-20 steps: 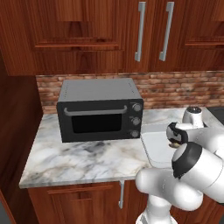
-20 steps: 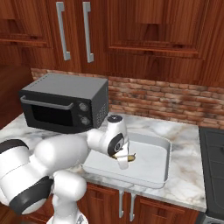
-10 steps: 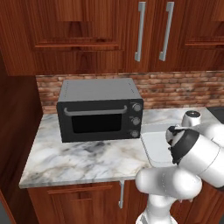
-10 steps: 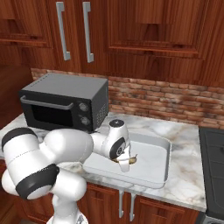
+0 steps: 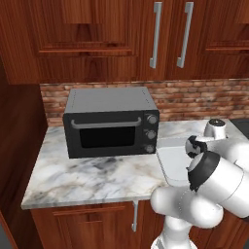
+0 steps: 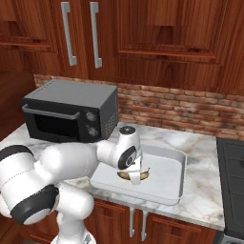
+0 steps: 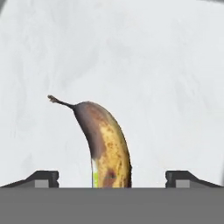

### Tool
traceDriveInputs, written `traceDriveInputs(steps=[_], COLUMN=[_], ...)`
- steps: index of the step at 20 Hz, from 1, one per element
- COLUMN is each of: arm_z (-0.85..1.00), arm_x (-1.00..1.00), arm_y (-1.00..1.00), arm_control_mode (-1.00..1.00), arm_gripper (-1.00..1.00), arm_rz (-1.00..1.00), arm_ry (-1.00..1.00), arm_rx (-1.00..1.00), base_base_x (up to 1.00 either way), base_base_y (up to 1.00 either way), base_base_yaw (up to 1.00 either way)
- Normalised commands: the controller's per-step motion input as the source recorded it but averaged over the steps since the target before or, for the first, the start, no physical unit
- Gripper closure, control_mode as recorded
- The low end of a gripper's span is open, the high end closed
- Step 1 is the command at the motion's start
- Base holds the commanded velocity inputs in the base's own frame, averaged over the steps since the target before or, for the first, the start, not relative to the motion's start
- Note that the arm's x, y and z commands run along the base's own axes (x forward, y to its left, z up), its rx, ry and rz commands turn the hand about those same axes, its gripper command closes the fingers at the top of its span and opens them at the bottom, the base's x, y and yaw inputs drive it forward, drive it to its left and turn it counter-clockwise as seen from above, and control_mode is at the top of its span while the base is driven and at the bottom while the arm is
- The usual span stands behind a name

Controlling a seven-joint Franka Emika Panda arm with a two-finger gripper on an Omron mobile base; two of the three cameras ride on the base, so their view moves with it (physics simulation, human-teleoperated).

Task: Pick up both bananas from the fridge and place them inside the tupperware on the counter.

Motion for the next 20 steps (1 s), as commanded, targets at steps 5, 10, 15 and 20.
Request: traceDriveInputs(steps=[5, 10, 15, 20], arm_z=[0.75, 0.77, 0.69, 0.53], arm_x=[-0.25, -0.31, -0.48, -0.61], arm_y=[0.05, 0.15, 0.26, 0.33], arm_control_mode=[-1.0, -1.0, -1.0, -1.0], arm_gripper=[-1.0, -1.0, -1.0, -1.0], arm_rz=[0.01, 0.14, 0.32, 0.34], arm_ry=[-0.02, 0.0, 0.0, 0.0], arm_rx=[-0.01, -0.04, -0.02, 0.0], base_base_x=[0.0, 0.0, 0.0, 0.0], base_base_y=[0.0, 0.0, 0.0, 0.0], base_base_yaw=[0.0, 0.0, 0.0, 0.0])
